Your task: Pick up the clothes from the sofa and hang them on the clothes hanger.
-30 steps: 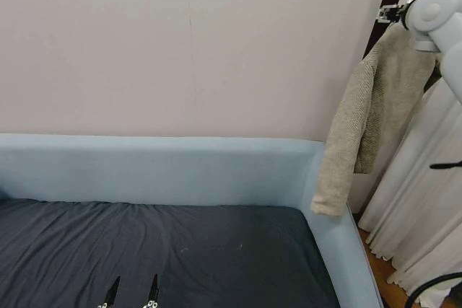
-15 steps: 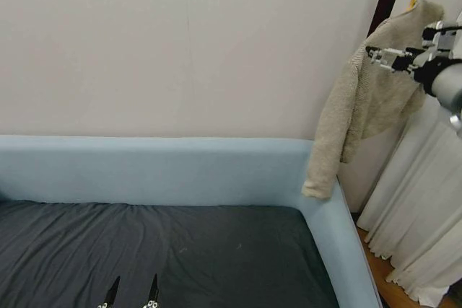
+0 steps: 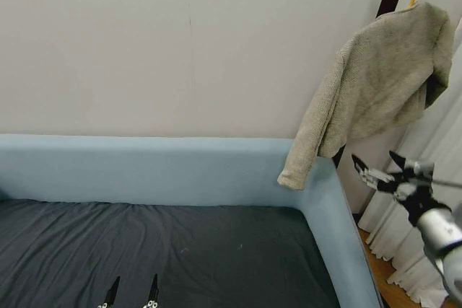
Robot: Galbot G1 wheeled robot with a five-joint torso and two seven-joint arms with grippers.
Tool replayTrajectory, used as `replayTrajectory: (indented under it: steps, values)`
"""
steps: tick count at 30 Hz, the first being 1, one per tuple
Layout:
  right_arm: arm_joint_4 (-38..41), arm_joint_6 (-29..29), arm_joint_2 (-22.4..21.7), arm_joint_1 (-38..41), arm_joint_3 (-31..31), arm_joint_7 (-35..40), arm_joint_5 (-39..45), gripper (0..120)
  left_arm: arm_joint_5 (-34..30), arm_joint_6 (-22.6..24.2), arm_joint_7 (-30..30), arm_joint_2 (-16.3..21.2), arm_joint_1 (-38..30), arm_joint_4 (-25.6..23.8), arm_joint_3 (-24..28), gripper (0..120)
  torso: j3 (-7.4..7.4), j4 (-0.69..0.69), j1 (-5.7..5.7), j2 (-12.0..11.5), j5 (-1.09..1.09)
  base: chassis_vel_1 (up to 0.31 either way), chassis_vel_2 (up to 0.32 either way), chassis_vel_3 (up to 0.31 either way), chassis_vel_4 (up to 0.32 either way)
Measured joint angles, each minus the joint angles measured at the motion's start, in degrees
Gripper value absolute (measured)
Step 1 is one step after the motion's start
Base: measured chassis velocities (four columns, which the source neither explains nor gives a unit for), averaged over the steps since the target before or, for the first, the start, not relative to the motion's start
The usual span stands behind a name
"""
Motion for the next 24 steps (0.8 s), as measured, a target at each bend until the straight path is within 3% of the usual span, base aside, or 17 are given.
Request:
replayTrajectory:
  steps: [4, 7, 9, 12, 18, 24]
  values:
    - [-0.9, 7.2, 8.2, -7.7, 0.6, -4.1, -6.2, 100, 0.0, 0.0, 0.0, 0.0, 0.0, 0.0, 0.0, 100, 0.0, 0.0, 0.0, 0.0, -0.01, 0.0, 0.0, 0.0, 0.0]
    - [-1.3, 10.1, 11.3, -9.7, -0.4, -4.6, -9.8, 100, 0.0, 0.0, -0.1, 0.0, 0.0, 0.0, 0.0, 100, 0.0, 0.04, 0.0, 0.0, -0.02, 0.0, 0.0, 0.0, 0.0]
    - [-1.9, 13.0, 15.7, -12.0, -1.7, -5.2, -12.9, 100, 0.0, 0.0, 0.0, 0.0, 0.0, 0.0, 0.0, 100, 0.0, 0.02, 0.01, 0.0, -0.01, 0.0, 0.0, 0.0, 0.0]
    - [-3.0, 15.6, 18.1, -13.6, -3.2, -5.8, -15.0, 100, 0.0, 0.0, 0.0, 0.0, 0.0, 0.0, 0.0, 100, 0.0, 0.0, 0.0, 0.0, -0.01, 0.0, 0.0, 0.0, 0.0]
    - [-5.5, 20.1, 19.4, -14.6, -6.7, -6.5, -18.3, 100, 0.0, 0.0, 0.0, 0.0, 0.0, 0.0, 0.0, 100, 0.01, 0.03, 0.01, 0.0, 0.0, 0.0, 0.0, 0.0, 0.0]
    - [-5.9, 20.8, 19.2, -14.6, -8.1, -6.0, -18.9, 100, 0.0, 0.0, 0.0, 0.0, 0.0, 0.0, 0.0, 100, 0.01, 0.02, 0.01, 0.0, 0.0, 0.0, 0.0, 0.0, 0.0]
